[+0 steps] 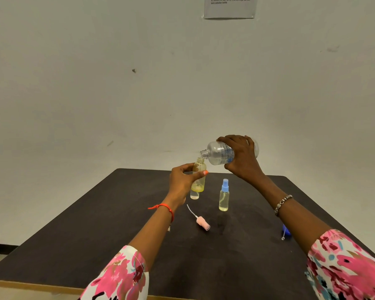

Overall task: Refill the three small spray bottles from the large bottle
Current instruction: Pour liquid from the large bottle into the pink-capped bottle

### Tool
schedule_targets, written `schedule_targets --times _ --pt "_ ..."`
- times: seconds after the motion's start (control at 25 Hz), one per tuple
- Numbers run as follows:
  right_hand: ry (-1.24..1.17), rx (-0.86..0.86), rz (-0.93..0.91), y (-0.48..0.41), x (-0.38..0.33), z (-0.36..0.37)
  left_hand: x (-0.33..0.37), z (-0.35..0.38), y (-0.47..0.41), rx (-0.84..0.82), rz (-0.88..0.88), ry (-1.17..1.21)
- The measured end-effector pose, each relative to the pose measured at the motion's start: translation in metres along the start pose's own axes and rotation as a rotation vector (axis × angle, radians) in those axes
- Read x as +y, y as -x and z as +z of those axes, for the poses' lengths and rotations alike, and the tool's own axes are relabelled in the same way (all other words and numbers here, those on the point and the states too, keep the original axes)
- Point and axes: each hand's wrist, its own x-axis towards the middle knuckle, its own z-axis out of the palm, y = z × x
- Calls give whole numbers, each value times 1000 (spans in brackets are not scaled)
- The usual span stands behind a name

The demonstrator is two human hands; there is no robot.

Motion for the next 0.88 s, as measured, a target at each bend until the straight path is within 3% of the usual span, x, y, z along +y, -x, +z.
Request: schedule_targets --times 0.88 --pt "7 4 -4 0 1 -3 3 2 3 -12 10 -5"
